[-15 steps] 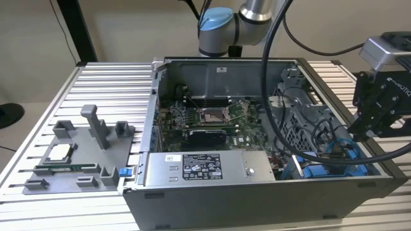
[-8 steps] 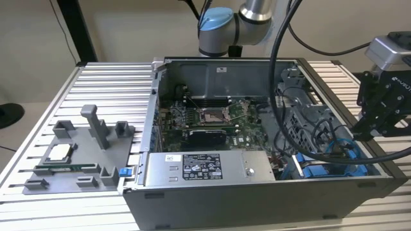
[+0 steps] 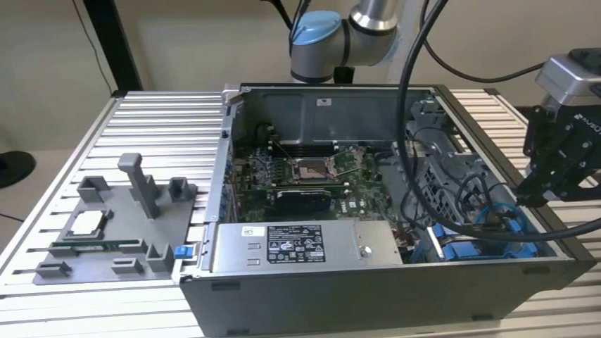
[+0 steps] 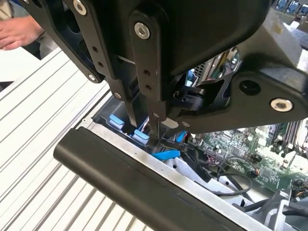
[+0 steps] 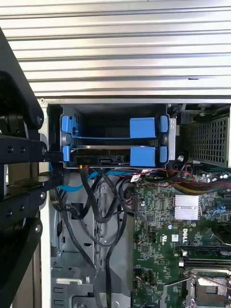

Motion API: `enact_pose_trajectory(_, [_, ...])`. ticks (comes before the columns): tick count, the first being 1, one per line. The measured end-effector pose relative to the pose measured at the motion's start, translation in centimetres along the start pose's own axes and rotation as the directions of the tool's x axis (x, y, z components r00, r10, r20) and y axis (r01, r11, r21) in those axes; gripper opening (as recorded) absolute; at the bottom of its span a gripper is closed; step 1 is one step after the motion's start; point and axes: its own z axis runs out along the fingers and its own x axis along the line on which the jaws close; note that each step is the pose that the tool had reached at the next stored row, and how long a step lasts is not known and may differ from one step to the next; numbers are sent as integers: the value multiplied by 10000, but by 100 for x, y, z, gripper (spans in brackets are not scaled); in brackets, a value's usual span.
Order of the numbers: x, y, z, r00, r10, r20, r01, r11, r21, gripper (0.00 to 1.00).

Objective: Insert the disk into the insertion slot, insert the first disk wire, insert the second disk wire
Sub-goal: 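Insert the second disk wire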

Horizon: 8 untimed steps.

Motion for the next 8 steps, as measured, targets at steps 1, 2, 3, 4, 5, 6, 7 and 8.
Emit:
enact_pose_trajectory(1, [0,-1,10,10000,0,-1,0,10000,0,0])
enact_pose_trajectory(2, [1,-3,19,10000,0,-2,0,10000,-2,0])
enact_pose_trajectory(3, [1,-5,32,10000,-1,-2,1,10000,-7,0])
enact_pose_trajectory(4, [2,-6,42,10000,0,-1,0,10000,-10,0])
enact_pose_trajectory(5, [2,-6,50,10000,0,-3,0,10000,-12,0])
enact_pose_trajectory(6, [2,-6,56,10000,1,-3,-1,10000,-13,0])
enact_pose_trajectory(7, [3,-7,62,10000,1,-3,-1,10000,-15,0])
enact_pose_trajectory(8, [3,-8,65,10000,0,-3,0,10000,-17,0])
